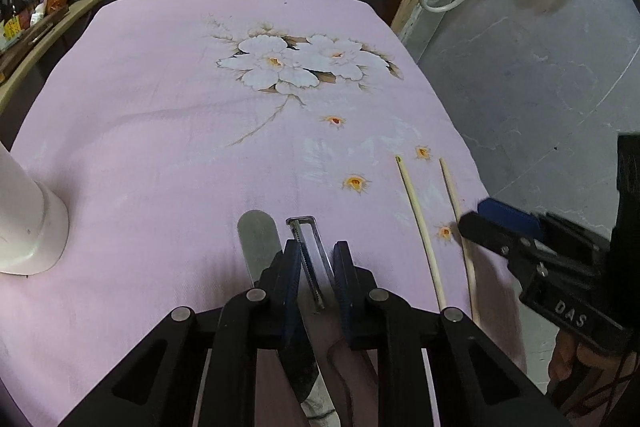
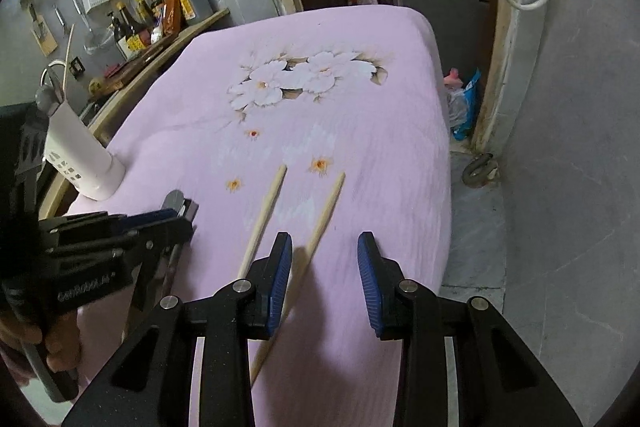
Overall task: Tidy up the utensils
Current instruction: 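Move the left tool to the silver peeler while the right tool approaches the chopsticks, then grasp the silver peeler with the left tool while the right tool grasps a chopstick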
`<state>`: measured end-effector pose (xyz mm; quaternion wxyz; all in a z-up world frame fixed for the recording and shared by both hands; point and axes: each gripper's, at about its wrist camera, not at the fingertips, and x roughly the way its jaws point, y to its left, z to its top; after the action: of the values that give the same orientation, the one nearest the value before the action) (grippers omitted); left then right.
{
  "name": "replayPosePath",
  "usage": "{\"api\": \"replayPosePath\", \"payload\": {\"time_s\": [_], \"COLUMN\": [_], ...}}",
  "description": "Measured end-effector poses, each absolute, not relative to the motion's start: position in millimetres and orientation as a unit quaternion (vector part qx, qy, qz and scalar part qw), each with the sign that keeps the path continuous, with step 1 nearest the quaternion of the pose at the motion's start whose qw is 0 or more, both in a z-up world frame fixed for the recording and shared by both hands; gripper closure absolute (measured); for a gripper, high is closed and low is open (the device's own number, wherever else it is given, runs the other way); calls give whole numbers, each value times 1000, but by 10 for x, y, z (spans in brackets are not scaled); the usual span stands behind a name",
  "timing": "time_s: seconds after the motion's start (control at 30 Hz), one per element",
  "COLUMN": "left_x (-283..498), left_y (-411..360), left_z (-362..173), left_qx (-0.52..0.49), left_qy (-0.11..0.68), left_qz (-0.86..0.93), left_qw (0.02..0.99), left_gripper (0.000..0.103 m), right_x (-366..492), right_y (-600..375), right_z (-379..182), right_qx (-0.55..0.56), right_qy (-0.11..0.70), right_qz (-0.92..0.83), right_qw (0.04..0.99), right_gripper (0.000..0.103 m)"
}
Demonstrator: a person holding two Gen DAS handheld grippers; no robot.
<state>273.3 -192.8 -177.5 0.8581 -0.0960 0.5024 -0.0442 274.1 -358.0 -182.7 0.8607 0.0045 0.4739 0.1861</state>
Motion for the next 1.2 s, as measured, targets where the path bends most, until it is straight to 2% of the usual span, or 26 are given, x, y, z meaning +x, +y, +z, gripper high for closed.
{"api": "replayPosePath", "payload": {"time_s": [0.1,0.13,0.17,0.2,0.37,0.47,0.77,1.07,1.2], "left_x": [2723,2722,2721,2715,2715,2730,2592,2238,2144], "left_y": [-1927,-1933,-1938,-1945,-1961,-1975,-1784,-1598,-1474], "left_z": [-1778,-1777,-1778,-1778,-1776,-1763,-1544,-1115,-943], "left_qx": [-104,-103,-101,-99,-94,-89,-139,-146,-147], "left_qy": [501,500,500,499,500,504,471,398,370], "left_qz": [-39,-37,-36,-35,-33,-32,-47,-50,-41], "left_qw": [859,859,859,860,860,858,870,904,916], "left_gripper": [87,87,87,87,87,88,90,91,92], "right_x": [2798,2810,2826,2827,2833,2893,2742,2497,2404], "right_y": [-3482,-3465,-3449,-3434,-3417,-3527,-3785,-3627,-3428], "right_z": [-1825,-1826,-1849,-1872,-1867,-1856,-1543,-1386,-1223], "right_qx": [-11,-14,-12,-11,-12,33,165,233,222], "right_qy": [475,477,486,492,492,497,427,364,326], "right_qz": [188,190,195,195,188,191,215,246,254], "right_qw": [860,858,852,848,850,846,863,868,883], "right_gripper": [75,78,88,92,93,99,99,99,99]}}
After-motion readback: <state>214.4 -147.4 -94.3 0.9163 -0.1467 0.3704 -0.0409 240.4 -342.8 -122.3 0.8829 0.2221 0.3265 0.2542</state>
